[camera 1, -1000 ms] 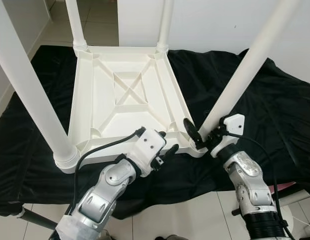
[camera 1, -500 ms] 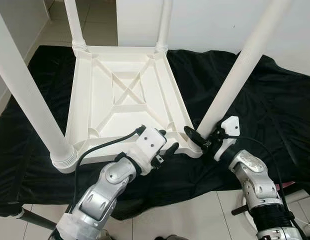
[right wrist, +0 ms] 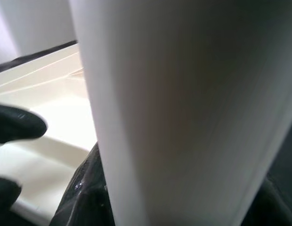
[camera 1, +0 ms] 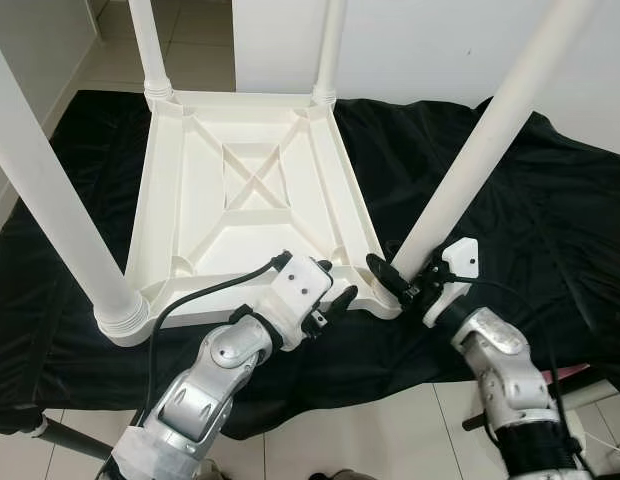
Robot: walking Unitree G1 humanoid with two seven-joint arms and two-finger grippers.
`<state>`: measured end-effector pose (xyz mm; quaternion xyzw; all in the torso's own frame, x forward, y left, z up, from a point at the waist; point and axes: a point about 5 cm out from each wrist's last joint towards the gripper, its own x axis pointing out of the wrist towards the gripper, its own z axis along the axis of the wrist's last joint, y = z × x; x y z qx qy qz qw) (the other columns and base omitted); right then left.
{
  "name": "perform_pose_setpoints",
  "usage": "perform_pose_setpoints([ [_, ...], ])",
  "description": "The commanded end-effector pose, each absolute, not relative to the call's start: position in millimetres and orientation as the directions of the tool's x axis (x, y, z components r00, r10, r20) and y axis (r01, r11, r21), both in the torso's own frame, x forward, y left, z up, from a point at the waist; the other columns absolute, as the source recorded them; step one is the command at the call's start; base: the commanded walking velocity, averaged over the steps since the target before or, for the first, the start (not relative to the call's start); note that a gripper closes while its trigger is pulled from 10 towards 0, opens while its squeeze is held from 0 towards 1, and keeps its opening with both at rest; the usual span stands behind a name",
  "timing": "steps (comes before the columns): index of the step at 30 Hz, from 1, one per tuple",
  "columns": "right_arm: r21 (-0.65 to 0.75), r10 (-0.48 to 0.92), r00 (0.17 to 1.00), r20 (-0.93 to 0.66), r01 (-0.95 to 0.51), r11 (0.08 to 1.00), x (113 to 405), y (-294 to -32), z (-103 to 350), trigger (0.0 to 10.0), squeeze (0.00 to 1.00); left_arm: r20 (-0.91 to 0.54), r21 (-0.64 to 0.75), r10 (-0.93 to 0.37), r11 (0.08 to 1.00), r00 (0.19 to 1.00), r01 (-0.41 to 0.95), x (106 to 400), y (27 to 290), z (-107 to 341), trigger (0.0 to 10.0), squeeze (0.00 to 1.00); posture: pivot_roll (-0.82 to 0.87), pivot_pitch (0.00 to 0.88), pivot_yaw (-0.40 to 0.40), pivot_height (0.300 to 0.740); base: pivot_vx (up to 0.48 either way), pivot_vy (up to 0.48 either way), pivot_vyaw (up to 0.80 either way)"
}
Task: Building children table
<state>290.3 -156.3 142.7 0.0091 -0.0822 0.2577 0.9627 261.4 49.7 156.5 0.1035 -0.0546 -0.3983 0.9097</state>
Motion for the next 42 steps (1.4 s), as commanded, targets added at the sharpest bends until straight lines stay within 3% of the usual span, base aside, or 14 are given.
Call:
perform_pose_setpoints([
  [1,0.023,0.351,0.930,0.107,-0.356,0.934,287.5,-152.9,126.9,10.0,0.00,-0.022,0.225,-0.782,0.604,0.623,0.765,256.8,45.8,149.7,10.0,0.00,-0.01,0.108,-0.083,0.740,0.000,0.000,0.00],
  [2,0.023,0.351,0.930,0.107,-0.356,0.934,287.5,-152.9,126.9,10.0,0.00,-0.022,0.225,-0.782,0.604,0.623,0.765,256.8,45.8,149.7,10.0,0.00,-0.01,0.108,-0.083,0.740,0.000,0.000,0.00],
  [4,0.054,0.166,0.980,0.109,-0.173,0.983,283.3,-151.2,124.9,10.0,0.00,-0.024,0.222,-0.784,0.600,0.620,0.768,256.0,44.7,148.7,10.0,0.00,-0.01,0.111,-0.084,0.740,0.000,0.000,0.00],
  [9,0.075,0.099,0.990,0.105,-0.107,0.991,279.7,-148.1,124.5,10.0,0.00,-0.025,0.223,-0.785,0.599,0.619,0.769,255.5,44.5,148.5,10.0,0.00,-0.01,0.112,-0.084,0.740,0.000,0.000,0.00],
  [12,0.113,-0.051,0.995,0.083,0.041,0.993,275.1,-143.2,123.0,10.0,0.00,-0.028,0.223,-0.785,0.599,0.619,0.769,255.3,44.9,148.0,10.0,0.00,0.00,0.110,-0.088,0.740,0.000,0.000,0.00],
  [23,0.129,-0.043,0.995,0.094,0.030,0.991,274.9,-132.5,126.6,10.0,0.01,-0.032,0.235,-0.779,0.603,0.626,0.762,256.2,46.2,148.1,10.0,0.00,0.01,0.108,-0.093,0.740,0.000,0.000,0.00],
  [24,0.137,-0.023,0.994,0.103,0.009,0.991,274.0,-129.2,128.2,10.0,1.00,-0.031,0.234,-0.777,0.606,0.629,0.760,256.1,46.4,148.4,10.0,0.00,0.01,0.108,-0.095,0.740,0.000,0.000,0.00],
  [36,0.131,0.040,0.982,0.183,-0.065,0.989,278.4,-142.5,141.3,10.0,1.00,-0.033,0.234,-0.775,0.608,0.631,0.759,255.4,46.5,147.9,10.0,0.00,0.01,0.113,-0.097,0.740,0.000,0.000,0.00],
  [37,0.129,0.057,0.980,0.193,-0.083,0.988,280.1,-146.3,143.2,10.0,0.17,-0.032,0.234,-0.776,0.607,0.630,0.759,255.4,46.1,147.9,10.0,0.00,0.01,0.113,-0.097,0.740,0.000,0.000,0.00],
  [39,0.130,0.111,0.974,0.200,-0.138,0.982,282.6,-148.0,145.2,10.0,0.17,-0.032,0.234,-0.776,0.607,0.630,0.760,255.4,45.7,148.0,10.0,0.00,0.00,0.114,-0.096,0.740,0.000,0.000,0.00],
  [40,0.124,0.181,0.962,0.204,-0.209,0.970,285.2,-148.2,147.3,10.0,0.00,-0.031,0.233,-0.777,0.606,0.629,0.760,255.2,45.4,148.0,10.0,0.00,0.00,0.114,-0.096,0.740,0.000,0.000,0.00],
  [42,0.111,0.252,0.947,0.201,-0.277,0.954,287.2,-147.1,148.6,10.0,0.00,-0.031,0.233,-0.777,0.606,0.628,0.761,255.1,45.3,148.0,10.0,0.00,0.00,0.114,-0.096,0.740,0.000,0.000,0.00],
])
